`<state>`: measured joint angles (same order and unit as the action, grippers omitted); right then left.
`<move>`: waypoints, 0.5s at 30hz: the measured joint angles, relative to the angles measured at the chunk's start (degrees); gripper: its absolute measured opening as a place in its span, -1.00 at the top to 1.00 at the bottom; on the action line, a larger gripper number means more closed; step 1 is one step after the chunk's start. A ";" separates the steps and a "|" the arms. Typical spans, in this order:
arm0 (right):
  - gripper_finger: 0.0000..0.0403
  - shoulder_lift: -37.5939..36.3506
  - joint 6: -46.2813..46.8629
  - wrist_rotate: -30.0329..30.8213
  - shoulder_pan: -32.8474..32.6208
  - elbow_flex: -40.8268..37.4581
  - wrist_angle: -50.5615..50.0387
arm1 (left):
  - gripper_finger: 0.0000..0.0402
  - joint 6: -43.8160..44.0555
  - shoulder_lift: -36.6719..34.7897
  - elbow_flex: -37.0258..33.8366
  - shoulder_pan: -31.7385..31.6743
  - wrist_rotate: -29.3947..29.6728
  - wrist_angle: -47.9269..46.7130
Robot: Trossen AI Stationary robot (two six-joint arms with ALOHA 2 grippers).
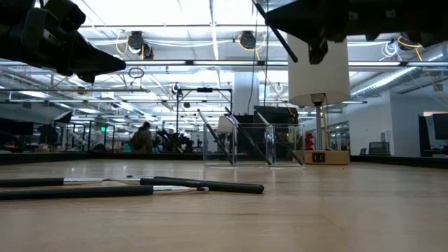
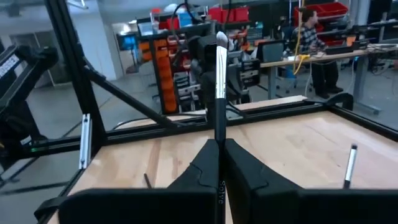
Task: Put items in baskets/containers
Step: Put the black eyeshadow brush into the right section of the transparent organizer
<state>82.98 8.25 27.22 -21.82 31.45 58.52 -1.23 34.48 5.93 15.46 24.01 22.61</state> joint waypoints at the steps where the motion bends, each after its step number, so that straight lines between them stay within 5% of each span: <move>1: 1.00 0.00 0.00 0.00 0.00 -0.75 1.23 | 0.79 0.00 0.00 0.00 -0.01 0.00 -0.02; 15: 1.00 0.02 -0.60 -0.16 0.32 -1.29 3.15 | 0.79 0.24 0.00 0.00 -0.01 0.00 0.26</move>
<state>83.00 7.65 27.06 -21.50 30.15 61.67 -0.99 34.48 5.93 15.44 24.01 22.87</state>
